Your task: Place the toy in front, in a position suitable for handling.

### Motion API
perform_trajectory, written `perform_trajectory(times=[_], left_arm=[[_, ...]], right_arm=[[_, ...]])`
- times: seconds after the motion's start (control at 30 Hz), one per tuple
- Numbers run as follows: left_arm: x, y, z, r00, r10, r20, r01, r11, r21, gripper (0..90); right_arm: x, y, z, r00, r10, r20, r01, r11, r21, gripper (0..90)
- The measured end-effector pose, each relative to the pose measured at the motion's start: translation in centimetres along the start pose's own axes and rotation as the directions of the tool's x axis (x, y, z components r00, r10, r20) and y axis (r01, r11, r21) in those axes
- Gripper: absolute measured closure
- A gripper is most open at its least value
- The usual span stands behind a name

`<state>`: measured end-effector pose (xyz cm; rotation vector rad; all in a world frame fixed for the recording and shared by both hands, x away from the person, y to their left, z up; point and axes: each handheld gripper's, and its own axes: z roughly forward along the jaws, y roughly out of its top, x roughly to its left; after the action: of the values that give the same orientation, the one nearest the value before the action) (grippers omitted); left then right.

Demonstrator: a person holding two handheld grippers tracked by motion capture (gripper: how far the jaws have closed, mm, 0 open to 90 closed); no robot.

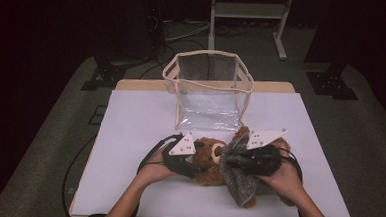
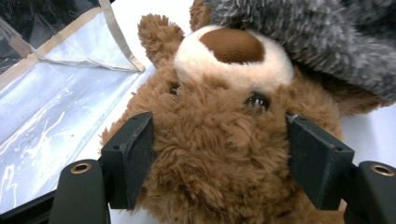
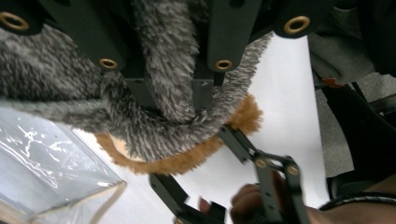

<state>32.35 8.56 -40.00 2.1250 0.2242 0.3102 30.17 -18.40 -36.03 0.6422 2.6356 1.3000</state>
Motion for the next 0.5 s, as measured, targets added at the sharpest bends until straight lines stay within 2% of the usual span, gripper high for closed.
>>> perform_trajectory(times=[0.07,0.13,0.2,0.27,0.33,0.43,0.5], left_arm=[[-0.1,0.1,-0.3,0.9989,0.024,0.039,-0.024,0.9997,-0.001,29.1],[-0.3,0.2,-0.5,0.9951,0.051,0.085,-0.051,0.9987,-0.003,27.6],[-0.4,0.1,-0.5,0.9944,0.063,0.085,-0.064,0.9980,0.000,26.7],[-0.3,-0.1,-0.2,0.9967,0.052,0.063,-0.053,0.9986,0.004,27.6],[-0.2,-0.2,0.1,0.9982,0.054,0.027,-0.054,0.9985,0.011,32.4],[0.0,-0.2,0.4,0.9997,0.016,-0.020,-0.016,0.9999,0.005,31.6],[0.2,-0.1,0.5,0.9988,0.000,-0.048,0.000,1.0000,-0.001,31.5]], right_arm=[[-0.6,-0.5,0.0,0.9998,0.019,0.008,-0.019,1.000,-0.001,75.3],[-1.4,-0.9,0.0,0.9991,0.031,0.028,-0.030,1.000,-0.007,75.3],[-2.1,-0.9,0.0,0.9979,0.052,0.039,-0.051,0.999,-0.019,75.3],[-2.3,-0.7,0.2,0.9976,0.051,0.045,-0.051,0.999,-0.021,75.3],[-1.9,-0.4,0.4,0.9980,0.043,0.047,-0.042,0.999,-0.014,75.3],[-0.9,-0.2,0.5,0.9989,0.021,0.042,-0.020,1.000,-0.018,75.4],[-0.3,-0.1,0.7,0.9998,0.012,0.018,-0.011,1.000,-0.024,75.5]])
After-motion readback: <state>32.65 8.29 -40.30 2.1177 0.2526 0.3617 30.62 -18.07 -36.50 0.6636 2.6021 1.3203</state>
